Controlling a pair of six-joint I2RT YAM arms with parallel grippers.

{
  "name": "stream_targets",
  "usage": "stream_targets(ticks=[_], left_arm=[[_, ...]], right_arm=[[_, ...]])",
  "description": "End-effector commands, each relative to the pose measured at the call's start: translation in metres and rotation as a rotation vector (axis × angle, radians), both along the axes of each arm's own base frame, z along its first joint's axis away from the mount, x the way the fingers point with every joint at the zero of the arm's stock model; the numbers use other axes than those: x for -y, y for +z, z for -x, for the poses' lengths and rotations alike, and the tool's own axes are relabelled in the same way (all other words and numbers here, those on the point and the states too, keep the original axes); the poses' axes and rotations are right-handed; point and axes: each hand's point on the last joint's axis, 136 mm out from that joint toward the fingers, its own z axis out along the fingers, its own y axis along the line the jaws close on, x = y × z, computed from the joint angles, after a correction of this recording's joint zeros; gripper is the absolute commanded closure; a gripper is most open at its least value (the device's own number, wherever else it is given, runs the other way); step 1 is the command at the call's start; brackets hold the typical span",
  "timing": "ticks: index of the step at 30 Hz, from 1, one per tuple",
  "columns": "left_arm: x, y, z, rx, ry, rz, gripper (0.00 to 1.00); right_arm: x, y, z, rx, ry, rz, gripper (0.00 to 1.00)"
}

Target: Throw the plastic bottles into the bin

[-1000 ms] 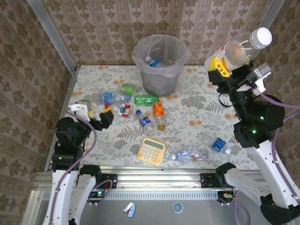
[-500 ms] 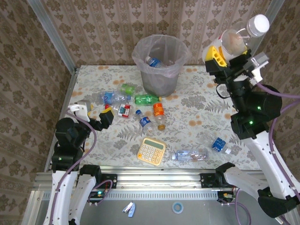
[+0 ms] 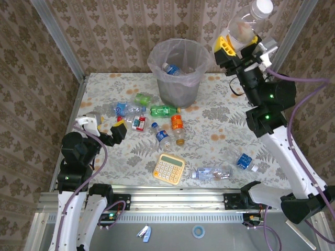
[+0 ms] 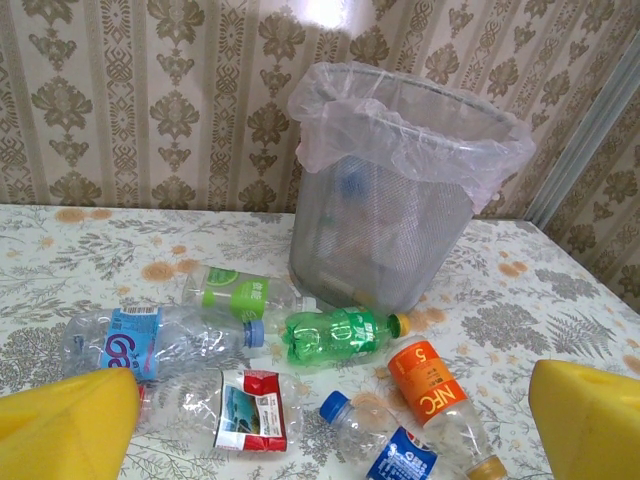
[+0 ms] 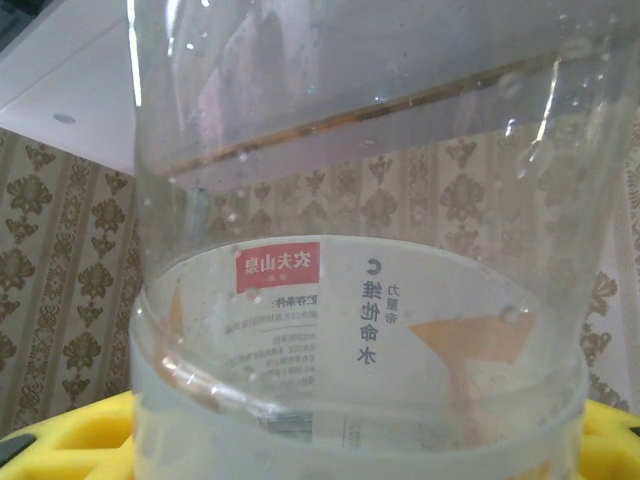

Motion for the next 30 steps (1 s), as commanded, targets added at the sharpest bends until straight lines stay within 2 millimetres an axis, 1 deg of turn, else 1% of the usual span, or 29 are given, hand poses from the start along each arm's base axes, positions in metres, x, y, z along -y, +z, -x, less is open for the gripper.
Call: stream_targets(ticks=[1, 14, 16, 17, 18, 20, 22, 25, 26, 28, 29, 30], left_arm=[[0.0, 0.003, 0.004, 0.023, -0.001, -0.006, 0.0], [0.001, 0.003, 0.006, 0.031, -0.004, -0.016, 0.0], [0.002, 0.003, 0.007, 0.032, -0.004, -0.019, 0.0], [0.002, 0.004, 0.007, 0.033, -0.005, -0.017, 0.0], [0.002, 0.003, 0.007, 0.03, -0.006, -0.018, 0.0], [0.002, 0.003, 0.007, 0.03, -0.005, -0.018, 0.0], [0.002, 0.002, 0.007, 0.028, -0.005, -0.021, 0.0], [0.003, 0.003, 0.007, 0.03, -0.007, -0.021, 0.0], [0.003, 0.002, 0.007, 0.028, -0.007, -0.021, 0.0], [0.004, 0.001, 0.006, 0.03, -0.009, -0.027, 0.0], [0.003, 0.001, 0.005, 0.028, -0.007, -0.03, 0.0], [0.004, 0.001, 0.005, 0.025, -0.007, -0.032, 0.0]], right_arm=[[-0.003, 0.015, 0.004, 0.045, 0.005, 0.0, 0.57], [-0.027, -0.005, -0.05, -0.046, 0.001, 0.073, 0.55], [-0.032, -0.009, -0.062, -0.067, -0.002, 0.085, 0.55], [-0.032, -0.007, -0.062, -0.066, -0.005, 0.088, 0.55], [-0.038, -0.018, -0.079, -0.102, -0.004, 0.101, 0.55], [-0.045, -0.027, -0.093, -0.132, 0.0, 0.121, 0.54], [-0.052, -0.039, -0.111, -0.176, 0.002, 0.142, 0.52], [-0.071, -0.066, -0.148, -0.308, 0.021, 0.215, 0.49], [-0.08, -0.084, -0.165, -0.377, 0.034, 0.246, 0.46], [-0.091, -0.115, -0.193, -0.513, 0.035, 0.306, 0.45], [-0.096, -0.134, -0.207, -0.599, 0.025, 0.335, 0.42], [-0.1, -0.152, -0.218, -0.673, 0.026, 0.37, 0.36]])
